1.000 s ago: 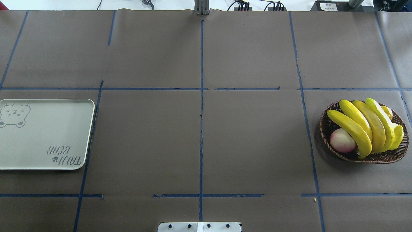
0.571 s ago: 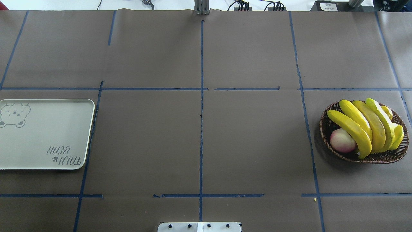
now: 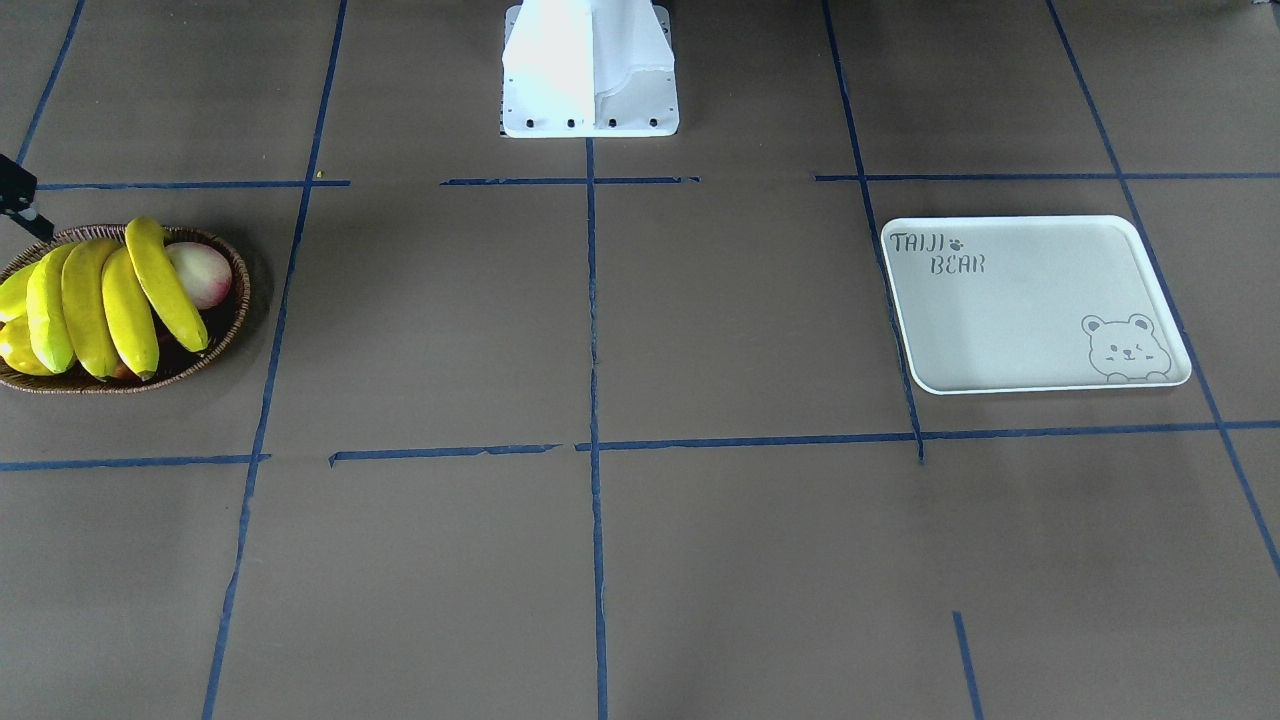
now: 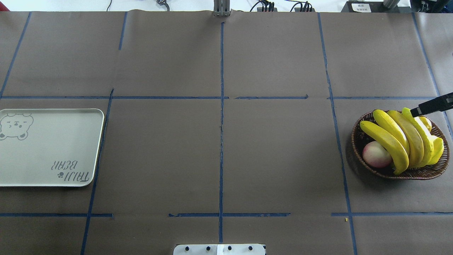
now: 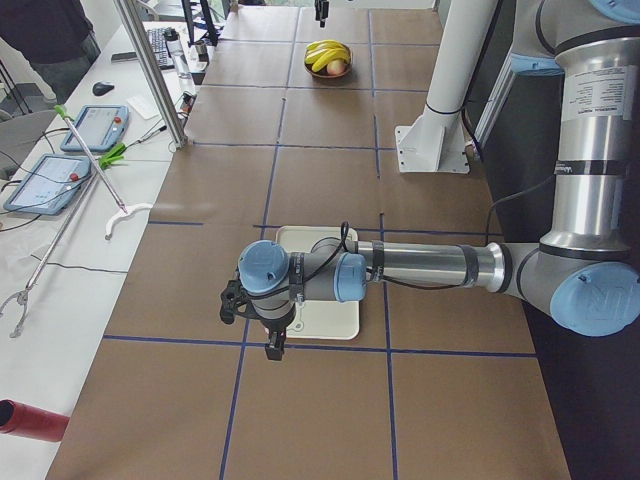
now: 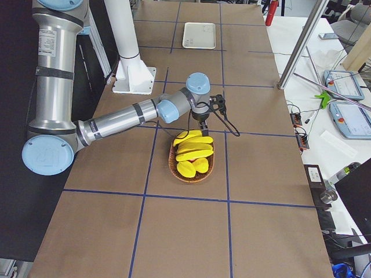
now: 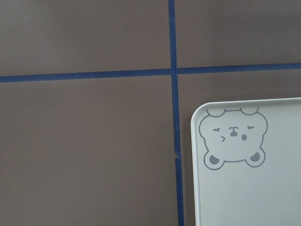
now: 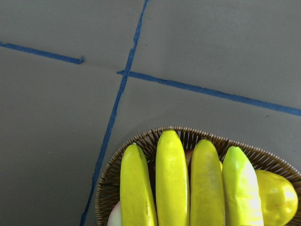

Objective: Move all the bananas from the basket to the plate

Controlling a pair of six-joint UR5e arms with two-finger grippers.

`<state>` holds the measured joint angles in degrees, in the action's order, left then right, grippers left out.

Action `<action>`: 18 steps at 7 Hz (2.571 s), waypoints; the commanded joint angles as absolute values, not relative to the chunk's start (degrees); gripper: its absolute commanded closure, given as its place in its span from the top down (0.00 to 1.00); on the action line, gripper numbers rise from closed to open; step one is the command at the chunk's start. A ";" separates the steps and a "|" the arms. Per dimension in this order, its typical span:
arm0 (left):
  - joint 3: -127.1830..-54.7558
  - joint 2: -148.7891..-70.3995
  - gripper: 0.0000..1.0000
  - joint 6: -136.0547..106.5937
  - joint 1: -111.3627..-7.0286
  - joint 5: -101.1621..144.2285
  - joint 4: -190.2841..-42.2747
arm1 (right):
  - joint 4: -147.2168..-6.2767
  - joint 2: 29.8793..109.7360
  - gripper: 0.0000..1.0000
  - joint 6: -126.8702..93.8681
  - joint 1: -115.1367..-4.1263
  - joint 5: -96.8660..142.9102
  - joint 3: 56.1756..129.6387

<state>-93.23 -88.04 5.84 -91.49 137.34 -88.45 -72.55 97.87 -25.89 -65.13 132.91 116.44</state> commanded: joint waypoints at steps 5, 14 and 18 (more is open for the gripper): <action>-93.16 -88.07 1.00 3.52 -91.49 137.37 -90.35 | -69.34 100.55 0.83 -27.51 -50.20 121.48 115.75; -93.34 -88.07 1.00 1.93 -91.49 137.46 -90.70 | -69.34 101.86 0.01 -27.16 -52.45 121.01 118.28; -94.22 -88.85 0.99 -9.08 -89.32 137.46 -101.54 | -68.73 90.60 0.01 -46.44 -59.52 135.52 120.86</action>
